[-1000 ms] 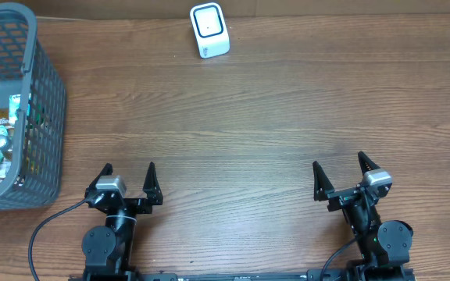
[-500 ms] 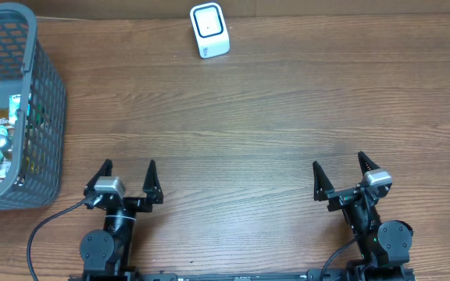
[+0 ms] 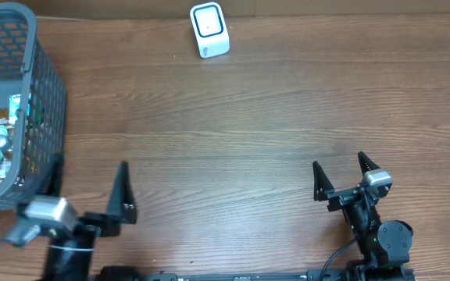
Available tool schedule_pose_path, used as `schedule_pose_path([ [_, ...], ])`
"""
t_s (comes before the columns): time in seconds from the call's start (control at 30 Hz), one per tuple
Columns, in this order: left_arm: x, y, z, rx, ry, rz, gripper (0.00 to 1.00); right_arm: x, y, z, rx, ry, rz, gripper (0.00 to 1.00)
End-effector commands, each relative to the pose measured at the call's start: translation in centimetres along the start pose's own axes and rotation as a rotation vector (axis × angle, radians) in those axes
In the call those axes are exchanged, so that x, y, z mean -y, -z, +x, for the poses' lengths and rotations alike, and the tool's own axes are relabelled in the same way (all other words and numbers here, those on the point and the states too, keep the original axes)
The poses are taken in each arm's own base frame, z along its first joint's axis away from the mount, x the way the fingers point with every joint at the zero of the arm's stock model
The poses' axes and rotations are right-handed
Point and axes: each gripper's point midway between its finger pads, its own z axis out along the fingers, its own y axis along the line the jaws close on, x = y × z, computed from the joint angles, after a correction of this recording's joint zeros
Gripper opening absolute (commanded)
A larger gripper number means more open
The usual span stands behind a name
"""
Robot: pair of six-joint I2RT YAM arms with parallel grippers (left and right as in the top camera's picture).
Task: Scan the item barcode
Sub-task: 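Reach the left gripper into the basket and grasp the yellow bottle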
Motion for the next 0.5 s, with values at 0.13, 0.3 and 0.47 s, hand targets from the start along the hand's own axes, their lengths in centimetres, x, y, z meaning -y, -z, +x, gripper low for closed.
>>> schedule_pose_path([
  [0.13, -1.0, -5.0, -6.3, -0.367, -0.053, -0.107, 1.00, 0.2, 0.0, 0.2, 0.002, 0.000, 0.009, 1.00],
  [0.3, -1.3, -10.3, -7.8, -0.442, -0.046, -0.110, 1.00, 0.2, 0.0, 0.2, 0.002, 0.000, 0.009, 1.00],
  [0.47, -2.8, -14.2, -5.5, -0.515, -0.092, -0.152, 0.99, 0.2, 0.0, 0.2, 0.002, 0.000, 0.009, 1.00],
])
